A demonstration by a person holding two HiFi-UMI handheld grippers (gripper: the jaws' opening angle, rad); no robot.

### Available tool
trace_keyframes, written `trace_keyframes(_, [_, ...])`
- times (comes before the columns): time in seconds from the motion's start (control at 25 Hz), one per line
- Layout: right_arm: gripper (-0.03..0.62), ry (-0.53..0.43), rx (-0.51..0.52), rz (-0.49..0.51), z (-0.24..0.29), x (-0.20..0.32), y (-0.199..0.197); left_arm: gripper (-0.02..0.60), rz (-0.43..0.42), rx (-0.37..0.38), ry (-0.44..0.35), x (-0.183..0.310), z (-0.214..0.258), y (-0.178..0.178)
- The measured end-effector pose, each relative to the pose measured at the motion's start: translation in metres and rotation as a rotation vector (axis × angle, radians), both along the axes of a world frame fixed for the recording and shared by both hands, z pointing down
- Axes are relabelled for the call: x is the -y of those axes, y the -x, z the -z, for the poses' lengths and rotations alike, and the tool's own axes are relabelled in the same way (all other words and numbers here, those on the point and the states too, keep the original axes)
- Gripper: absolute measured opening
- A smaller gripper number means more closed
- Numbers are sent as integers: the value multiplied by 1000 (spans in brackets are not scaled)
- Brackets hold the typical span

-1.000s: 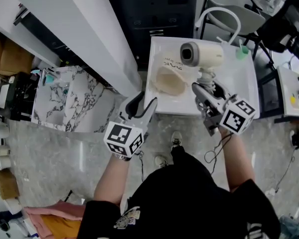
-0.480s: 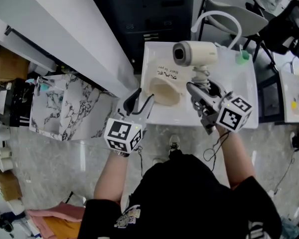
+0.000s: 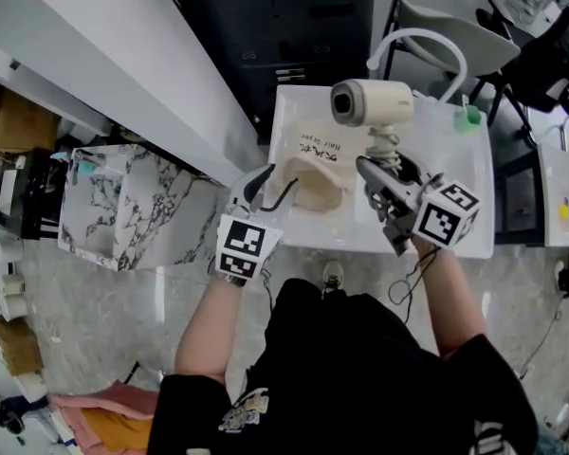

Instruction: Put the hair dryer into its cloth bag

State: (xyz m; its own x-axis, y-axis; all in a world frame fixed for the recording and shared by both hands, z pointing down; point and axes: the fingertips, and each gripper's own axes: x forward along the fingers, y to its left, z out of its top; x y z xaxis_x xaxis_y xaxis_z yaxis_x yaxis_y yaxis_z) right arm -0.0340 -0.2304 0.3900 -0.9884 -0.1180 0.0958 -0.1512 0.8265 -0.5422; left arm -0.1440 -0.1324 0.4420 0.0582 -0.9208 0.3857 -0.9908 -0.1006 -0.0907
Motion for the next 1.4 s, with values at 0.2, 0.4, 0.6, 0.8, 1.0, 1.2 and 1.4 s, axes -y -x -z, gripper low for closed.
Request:
trace_keyframes(0.2, [249,18,-3,-10,-6,8,5,176,-29,29,38,14,-14,6])
trace_keyframes(0.4, [249,41,-29,-37,-16,14,10,176,-86,25,106,27,-42,17])
trace_keyframes(0.6, [249,72,-44,-91,-30,14,18,176,-168,20,177,36,-76,27])
trace_keyframes(0.8, [249,128,-56,-158,-45,7,25,176,-247,14,228,46,-102,34])
trace_keyframes(1.0, [249,166,-74,-228,-54,5,23,176,-354,70,280,60,-126,35])
trace_keyframes(1.2, [249,169,-107,-274,-64,-2,13,176,-425,69,320,67,-147,31])
trace_keyframes(1.4, [249,184,-158,-289,-80,-16,6,175,-474,55,335,71,-158,28])
